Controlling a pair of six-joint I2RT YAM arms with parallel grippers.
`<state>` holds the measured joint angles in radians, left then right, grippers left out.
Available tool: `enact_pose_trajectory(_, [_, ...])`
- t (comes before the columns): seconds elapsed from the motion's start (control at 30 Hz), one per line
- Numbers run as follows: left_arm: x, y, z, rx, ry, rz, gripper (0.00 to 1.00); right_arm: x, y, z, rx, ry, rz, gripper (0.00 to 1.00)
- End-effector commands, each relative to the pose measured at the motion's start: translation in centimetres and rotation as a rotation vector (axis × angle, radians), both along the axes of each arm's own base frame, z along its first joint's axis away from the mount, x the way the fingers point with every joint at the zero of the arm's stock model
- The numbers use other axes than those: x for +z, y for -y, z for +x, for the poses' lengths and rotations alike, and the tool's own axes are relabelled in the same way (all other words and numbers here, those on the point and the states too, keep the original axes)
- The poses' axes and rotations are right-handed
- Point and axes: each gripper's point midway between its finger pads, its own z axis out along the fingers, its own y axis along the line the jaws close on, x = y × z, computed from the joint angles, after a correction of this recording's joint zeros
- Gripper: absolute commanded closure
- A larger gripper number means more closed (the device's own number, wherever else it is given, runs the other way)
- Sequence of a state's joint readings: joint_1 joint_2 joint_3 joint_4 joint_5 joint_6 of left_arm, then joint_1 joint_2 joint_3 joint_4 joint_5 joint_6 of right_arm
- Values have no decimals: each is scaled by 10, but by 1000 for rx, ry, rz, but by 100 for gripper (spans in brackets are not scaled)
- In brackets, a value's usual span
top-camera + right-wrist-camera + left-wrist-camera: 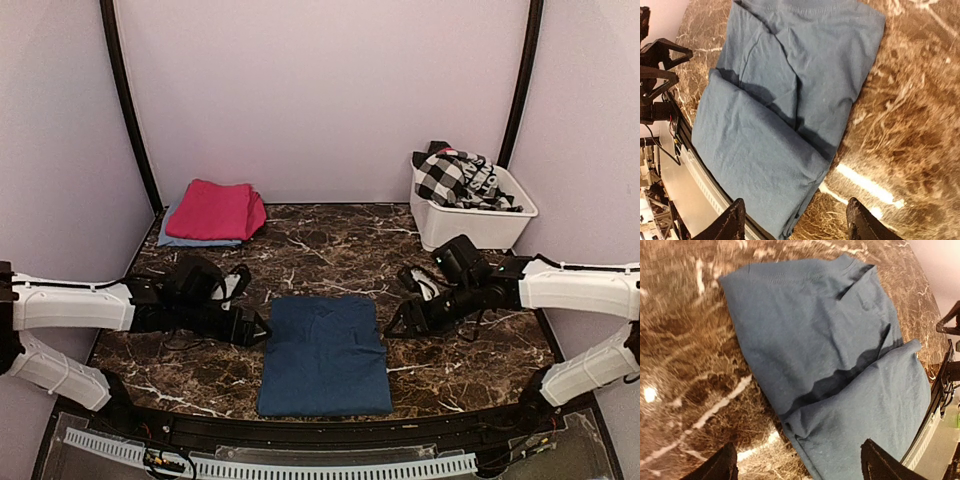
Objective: Fold and stack the mixed laundry pile
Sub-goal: Move the 2/3-rectangle-folded T-shirt to the corner of the board, then adjust the 2/3-rectangle-folded T-shirt at the center of the board.
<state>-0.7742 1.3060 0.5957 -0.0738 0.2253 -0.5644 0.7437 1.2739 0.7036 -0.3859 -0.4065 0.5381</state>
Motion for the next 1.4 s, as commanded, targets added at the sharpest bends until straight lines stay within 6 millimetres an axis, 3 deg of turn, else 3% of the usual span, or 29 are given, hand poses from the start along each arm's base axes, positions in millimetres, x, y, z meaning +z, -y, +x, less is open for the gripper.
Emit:
enact_pose_trajectory(0.0, [60,-11,29,-31,300,51,14,34,3,38,2,125,9,34])
enact_pose_trajectory(0.13, [89,21,25,-270,450,-3,21,58,-32,71,96,189,100,38])
enact_pose_trajectory(0.23, [94,45,15,-495,520,11,25,71,-61,91,174,204,160,42])
enact_pose_trajectory(0.27, [83,50,7,-598,529,51,28,74,-69,97,192,208,174,44])
enact_pose_trajectory(0.3, [89,57,8,-636,558,57,30,67,-76,104,207,193,179,47])
enact_pose_trajectory(0.4, [69,73,3,-804,587,107,37,65,-99,119,267,169,232,52])
enact_pose_trajectory(0.6, [52,106,-1,-963,614,87,55,61,-135,138,343,131,322,62])
enact_pose_trajectory(0.7, [42,115,1,-999,601,85,60,43,-145,148,347,98,321,67])
enact_pose_trajectory(1.0, [15,138,-2,-1103,545,72,61,-20,-158,159,357,6,285,75])
enact_pose_trajectory(1.37, [-11,143,-8,-1127,439,60,56,-58,-156,153,361,-41,237,76])
